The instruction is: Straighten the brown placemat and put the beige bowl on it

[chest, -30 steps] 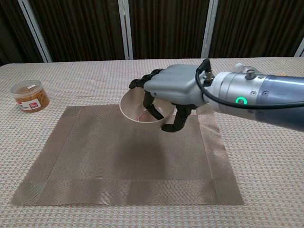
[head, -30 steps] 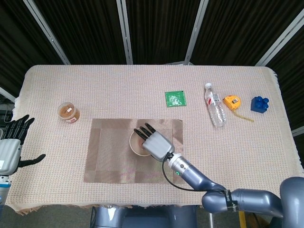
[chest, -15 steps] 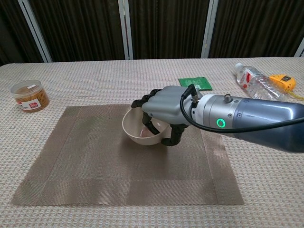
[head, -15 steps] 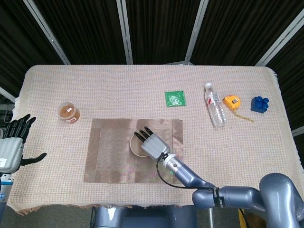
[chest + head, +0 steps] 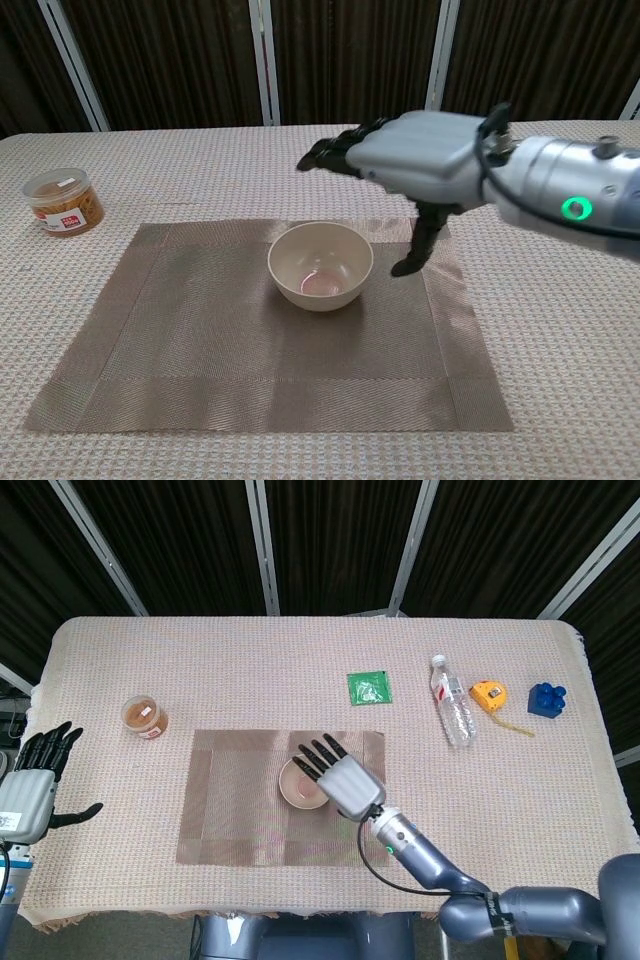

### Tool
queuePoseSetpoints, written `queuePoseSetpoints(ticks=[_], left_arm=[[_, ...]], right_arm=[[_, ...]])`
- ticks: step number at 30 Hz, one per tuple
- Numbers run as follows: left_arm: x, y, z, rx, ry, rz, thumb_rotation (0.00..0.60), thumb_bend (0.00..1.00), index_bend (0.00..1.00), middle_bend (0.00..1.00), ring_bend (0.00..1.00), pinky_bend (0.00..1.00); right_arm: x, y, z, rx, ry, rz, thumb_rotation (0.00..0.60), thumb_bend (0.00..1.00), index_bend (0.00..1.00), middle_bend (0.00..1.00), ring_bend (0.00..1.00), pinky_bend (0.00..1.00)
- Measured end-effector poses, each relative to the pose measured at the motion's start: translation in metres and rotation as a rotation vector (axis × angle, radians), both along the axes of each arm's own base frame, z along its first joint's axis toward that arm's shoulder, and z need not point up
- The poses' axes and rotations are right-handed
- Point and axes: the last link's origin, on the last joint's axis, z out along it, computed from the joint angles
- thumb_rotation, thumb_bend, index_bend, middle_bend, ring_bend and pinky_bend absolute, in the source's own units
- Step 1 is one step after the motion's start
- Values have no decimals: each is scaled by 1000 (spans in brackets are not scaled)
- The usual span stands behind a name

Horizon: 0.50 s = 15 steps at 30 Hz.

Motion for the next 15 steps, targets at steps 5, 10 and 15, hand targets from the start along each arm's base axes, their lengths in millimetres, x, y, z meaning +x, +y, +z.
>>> queuePoseSetpoints(ticks=[5,10,15], left_arm=[[1,-1,-2,15,12,-28,600,0,0,0,0,0],[3,-5,-9,47,15,-84,600,0,0,0,0,0],[-4,-17,-14,86,35,-102,600,0,0,0,0,0]], right_arm=[[-40,8,57,-136,-56,-42,600,0,0,0,0,0],[-87,24,101,-235,-192,-137,600,0,0,0,0,0],[-148,46,141,-361,-286,-209,600,0,0,0,0,0]])
